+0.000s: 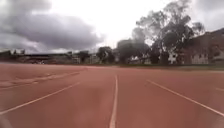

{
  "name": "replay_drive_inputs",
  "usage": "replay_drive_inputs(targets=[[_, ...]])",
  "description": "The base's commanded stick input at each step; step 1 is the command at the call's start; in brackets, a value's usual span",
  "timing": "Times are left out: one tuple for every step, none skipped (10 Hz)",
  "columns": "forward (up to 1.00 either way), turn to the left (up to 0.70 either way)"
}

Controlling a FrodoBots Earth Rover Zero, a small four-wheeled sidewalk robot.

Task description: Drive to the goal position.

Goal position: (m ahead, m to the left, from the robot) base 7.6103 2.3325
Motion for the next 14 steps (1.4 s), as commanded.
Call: replay_drive_inputs(targets=[[0.45, 0.0], [0.45, 0.0], [0.45, 0.0], [0.45, 0.0], [0.45, 0.0], [0.45, 0.0], [0.45, 0.0], [0.45, 0.0], [0.45, 0.0], [0.45, 0.0], [0.45, 0.0], [0.45, 0.0], [0.45, 0.0], [0.45, 0.0]])
